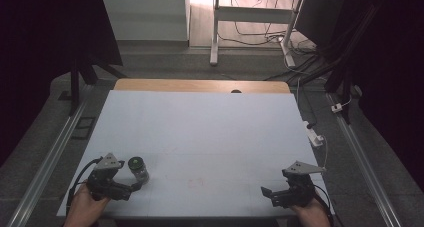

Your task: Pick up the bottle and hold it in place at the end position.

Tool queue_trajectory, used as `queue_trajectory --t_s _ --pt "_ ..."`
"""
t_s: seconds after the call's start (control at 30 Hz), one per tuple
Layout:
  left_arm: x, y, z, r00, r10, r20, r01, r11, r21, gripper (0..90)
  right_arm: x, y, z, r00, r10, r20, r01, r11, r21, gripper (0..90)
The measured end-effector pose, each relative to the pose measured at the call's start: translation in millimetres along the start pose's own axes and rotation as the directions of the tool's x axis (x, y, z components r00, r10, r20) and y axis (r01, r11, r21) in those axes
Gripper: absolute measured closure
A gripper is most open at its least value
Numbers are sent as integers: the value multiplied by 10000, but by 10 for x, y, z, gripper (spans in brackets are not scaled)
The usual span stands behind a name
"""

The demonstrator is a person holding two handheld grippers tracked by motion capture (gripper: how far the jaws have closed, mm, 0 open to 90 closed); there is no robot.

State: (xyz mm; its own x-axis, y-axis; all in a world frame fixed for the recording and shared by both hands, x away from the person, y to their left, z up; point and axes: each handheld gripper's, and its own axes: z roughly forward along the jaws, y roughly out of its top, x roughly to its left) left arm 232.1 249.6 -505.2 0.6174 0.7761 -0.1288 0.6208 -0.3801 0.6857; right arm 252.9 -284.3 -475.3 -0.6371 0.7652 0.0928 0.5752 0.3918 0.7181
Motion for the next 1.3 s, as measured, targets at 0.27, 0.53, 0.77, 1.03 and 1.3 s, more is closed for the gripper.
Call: queue_trajectory --t_s 0.27,0.53,0.77,1.03,1.3 --pt "28 63 123 9997 237 51 -239 9988 433 0 3 0 1 10000 -62 -12 62 10000 9 0" --pt "8 104 168 9948 970 -301 -949 9934 641 201 5 0 2 9999 -101 -4 101 9999 8 0" --pt "25 108 173 9919 1272 -2 -1269 9900 612 464 9 1 1 9999 -138 2 138 9999 42 0" --pt "10 119 168 9894 1444 139 -1450 9873 654 531 12 1 1 9999 -159 19 159 9999 57 0" --pt "-4 163 174 9919 1248 234 -1261 9896 687 532 11 2 3 9999 -156 23 156 9999 64 0"
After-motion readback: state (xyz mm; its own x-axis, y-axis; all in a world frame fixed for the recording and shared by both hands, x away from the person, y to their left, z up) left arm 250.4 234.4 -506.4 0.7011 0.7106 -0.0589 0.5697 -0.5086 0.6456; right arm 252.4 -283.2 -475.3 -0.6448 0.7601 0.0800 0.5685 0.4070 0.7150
